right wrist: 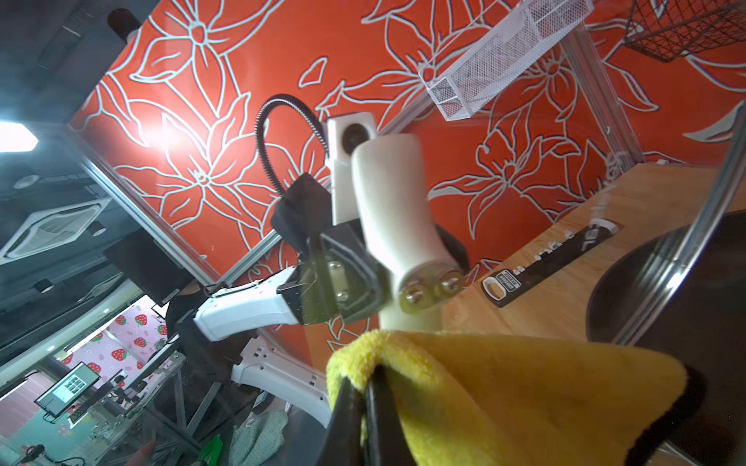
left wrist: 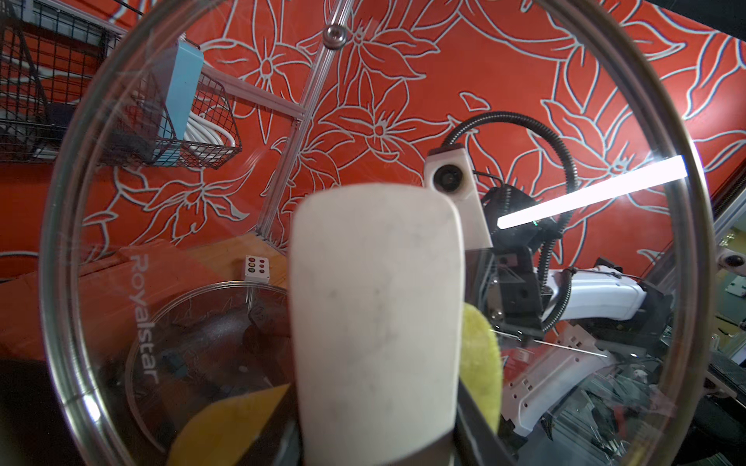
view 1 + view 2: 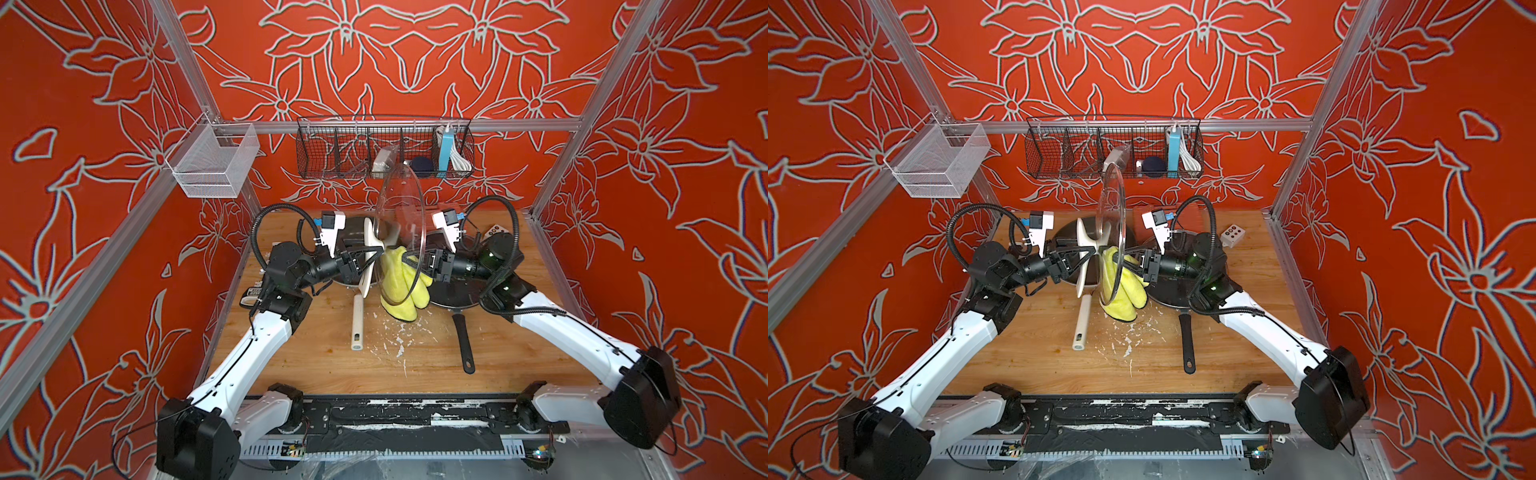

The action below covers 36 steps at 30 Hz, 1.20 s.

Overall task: Wipe the pot lid with a cloth
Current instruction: Wipe the pot lid.

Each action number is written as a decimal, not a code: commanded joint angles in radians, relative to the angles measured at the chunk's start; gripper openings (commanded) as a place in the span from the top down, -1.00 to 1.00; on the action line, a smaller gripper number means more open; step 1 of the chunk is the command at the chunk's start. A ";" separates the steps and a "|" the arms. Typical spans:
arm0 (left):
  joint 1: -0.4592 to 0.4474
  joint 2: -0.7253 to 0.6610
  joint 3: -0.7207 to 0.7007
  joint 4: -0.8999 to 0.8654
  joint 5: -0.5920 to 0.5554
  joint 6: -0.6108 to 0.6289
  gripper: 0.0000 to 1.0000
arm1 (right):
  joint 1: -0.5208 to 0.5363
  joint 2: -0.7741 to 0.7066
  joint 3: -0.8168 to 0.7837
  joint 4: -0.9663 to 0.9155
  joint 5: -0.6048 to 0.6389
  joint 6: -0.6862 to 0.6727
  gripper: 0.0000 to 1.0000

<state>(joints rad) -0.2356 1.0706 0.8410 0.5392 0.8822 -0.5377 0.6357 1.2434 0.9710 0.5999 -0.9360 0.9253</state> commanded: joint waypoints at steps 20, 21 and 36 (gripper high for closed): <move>-0.002 -0.035 0.022 0.212 0.051 -0.014 1.00 | -0.020 0.010 0.329 -0.083 0.015 -0.004 1.00; -0.002 -0.037 0.021 0.212 0.057 -0.015 1.00 | -0.022 0.024 0.350 -0.091 0.019 -0.009 1.00; -0.014 -0.058 0.013 0.225 0.115 -0.025 1.00 | -0.108 0.312 0.680 -0.152 0.066 -0.034 1.00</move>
<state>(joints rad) -0.2340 1.0710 0.8204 0.5678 0.9237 -0.5888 0.5377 1.5070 1.5776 0.4366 -0.8967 0.8993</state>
